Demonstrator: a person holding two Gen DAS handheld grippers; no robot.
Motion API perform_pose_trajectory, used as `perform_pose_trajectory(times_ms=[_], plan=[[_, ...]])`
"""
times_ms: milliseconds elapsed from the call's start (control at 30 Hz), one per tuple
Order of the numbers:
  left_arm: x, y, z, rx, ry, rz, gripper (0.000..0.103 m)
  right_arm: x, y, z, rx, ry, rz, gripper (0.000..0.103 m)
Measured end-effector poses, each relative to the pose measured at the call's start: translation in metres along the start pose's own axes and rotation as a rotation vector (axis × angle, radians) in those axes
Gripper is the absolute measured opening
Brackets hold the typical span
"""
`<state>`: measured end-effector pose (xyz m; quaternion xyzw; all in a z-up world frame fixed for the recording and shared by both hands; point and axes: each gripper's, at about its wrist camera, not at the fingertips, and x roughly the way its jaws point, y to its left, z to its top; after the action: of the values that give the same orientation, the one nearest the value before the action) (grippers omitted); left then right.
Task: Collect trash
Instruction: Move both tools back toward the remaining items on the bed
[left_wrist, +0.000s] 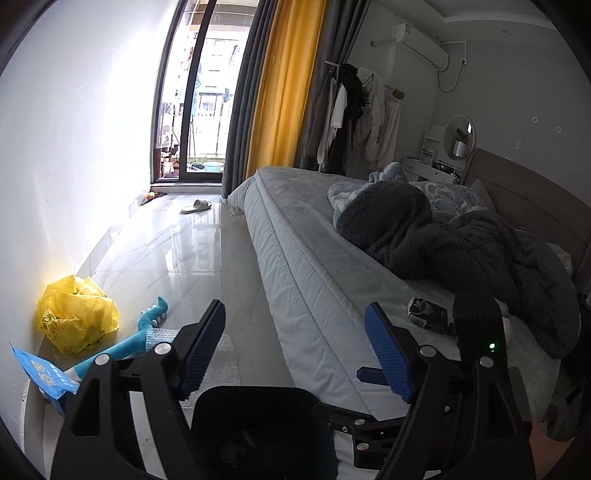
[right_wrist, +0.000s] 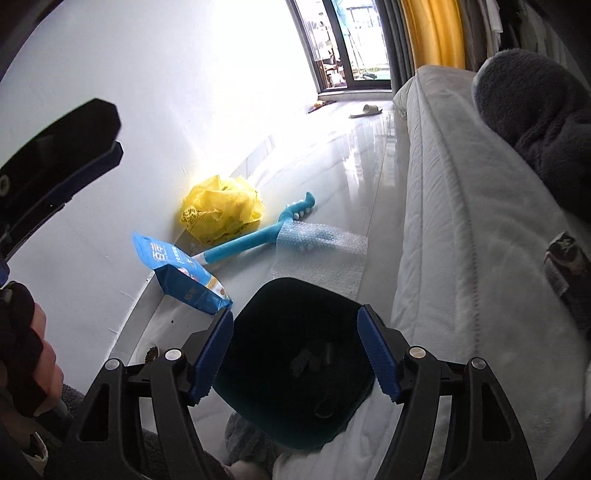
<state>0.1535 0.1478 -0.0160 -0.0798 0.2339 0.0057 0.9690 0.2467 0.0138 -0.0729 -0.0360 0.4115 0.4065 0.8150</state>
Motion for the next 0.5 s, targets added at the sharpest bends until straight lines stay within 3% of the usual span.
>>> perform_pose_trajectory(times_ms=[500], plan=[[0.031,-0.067,-0.004,0.021,0.033,-0.073,0.091,-0.08,-0.089,-0.011,0.075,-0.128,-0.146,0.072]])
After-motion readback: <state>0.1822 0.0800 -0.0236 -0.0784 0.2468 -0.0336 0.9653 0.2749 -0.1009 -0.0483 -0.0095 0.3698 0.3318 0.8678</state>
